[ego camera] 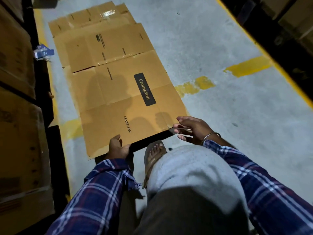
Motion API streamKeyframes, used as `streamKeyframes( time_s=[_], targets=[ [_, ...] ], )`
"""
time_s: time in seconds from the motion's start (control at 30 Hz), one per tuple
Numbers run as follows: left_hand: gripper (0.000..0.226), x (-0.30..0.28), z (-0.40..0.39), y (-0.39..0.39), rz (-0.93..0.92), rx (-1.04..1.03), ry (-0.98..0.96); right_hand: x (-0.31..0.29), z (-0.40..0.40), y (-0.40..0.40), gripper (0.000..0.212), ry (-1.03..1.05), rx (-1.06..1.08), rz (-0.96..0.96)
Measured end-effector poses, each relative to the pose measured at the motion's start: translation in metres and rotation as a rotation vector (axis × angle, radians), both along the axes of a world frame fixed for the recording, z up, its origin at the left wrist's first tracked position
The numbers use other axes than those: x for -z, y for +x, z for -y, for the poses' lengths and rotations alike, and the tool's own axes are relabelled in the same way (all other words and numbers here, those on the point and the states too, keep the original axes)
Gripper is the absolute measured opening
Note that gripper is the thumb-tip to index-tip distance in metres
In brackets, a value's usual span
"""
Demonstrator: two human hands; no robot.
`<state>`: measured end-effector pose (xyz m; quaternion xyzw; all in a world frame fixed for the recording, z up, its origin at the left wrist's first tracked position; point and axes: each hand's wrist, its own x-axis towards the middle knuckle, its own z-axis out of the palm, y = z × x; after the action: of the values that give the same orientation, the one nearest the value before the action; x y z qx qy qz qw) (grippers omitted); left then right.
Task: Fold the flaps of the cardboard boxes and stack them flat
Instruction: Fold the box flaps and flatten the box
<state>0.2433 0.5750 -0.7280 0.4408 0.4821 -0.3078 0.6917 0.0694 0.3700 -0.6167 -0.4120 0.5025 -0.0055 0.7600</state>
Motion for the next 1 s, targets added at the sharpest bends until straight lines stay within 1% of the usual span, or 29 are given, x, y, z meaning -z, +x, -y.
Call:
streamKeyframes(
  time_s=[0.1,0.2,0.27,0.33,0.37,0.43,0.47,0.57,0.6,0.67,0.73,0.8,0.87,1.0],
  targets=[
    [0.059,-0.001,0.002,0.000,-0.009,0.006,-0.109,-0.006,0.003,-0.006,0.031,-0.015,-0.002,0.028],
    [0.061,0.000,-0.004,-0.006,0.049,-0.079,-0.225,-0.014,0.005,-0.018,0.030,-0.040,-0.018,0.045],
    [0.065,-0.002,-0.003,0.000,0.090,-0.100,-0.223,-0.021,0.007,-0.030,0.029,-0.065,-0.037,0.051],
    [0.069,-0.008,0.004,0.008,0.120,-0.077,-0.188,-0.030,0.010,-0.042,0.027,-0.099,-0.044,0.055],
    [0.061,-0.010,0.009,0.012,0.111,-0.050,-0.169,-0.035,0.013,-0.049,0.027,-0.122,-0.045,0.054],
    [0.031,-0.024,0.020,0.013,0.105,0.125,-0.064,-0.045,0.018,-0.061,0.026,-0.154,-0.035,0.053],
    [0.026,-0.031,0.027,0.014,0.118,0.240,-0.012,-0.050,0.020,-0.066,0.026,-0.164,-0.021,0.054],
    [0.043,-0.054,0.052,0.014,0.220,0.539,0.057,-0.064,0.026,-0.083,0.025,-0.190,0.042,0.048],
    [0.043,-0.063,0.062,0.012,0.238,0.634,0.037,-0.070,0.027,-0.091,0.025,-0.202,0.062,0.043],
    [0.035,-0.084,0.083,0.003,0.262,0.864,-0.089,-0.080,0.030,-0.106,0.024,-0.223,0.079,0.033],
    [0.039,-0.120,0.102,-0.014,0.323,1.169,-0.245,-0.096,0.035,-0.128,0.024,-0.263,0.079,0.021],
    [0.045,-0.158,0.119,-0.031,0.434,1.465,-0.341,-0.119,0.040,-0.154,0.023,-0.333,0.051,0.006],
    [0.050,-0.203,0.135,-0.048,0.531,1.702,-0.384,-0.147,0.044,-0.185,0.022,-0.410,0.028,-0.008],
    [0.054,-0.292,0.168,-0.099,0.698,2.066,-0.419,-0.204,0.042,-0.256,0.023,-0.598,-0.013,-0.034]
  ],
)
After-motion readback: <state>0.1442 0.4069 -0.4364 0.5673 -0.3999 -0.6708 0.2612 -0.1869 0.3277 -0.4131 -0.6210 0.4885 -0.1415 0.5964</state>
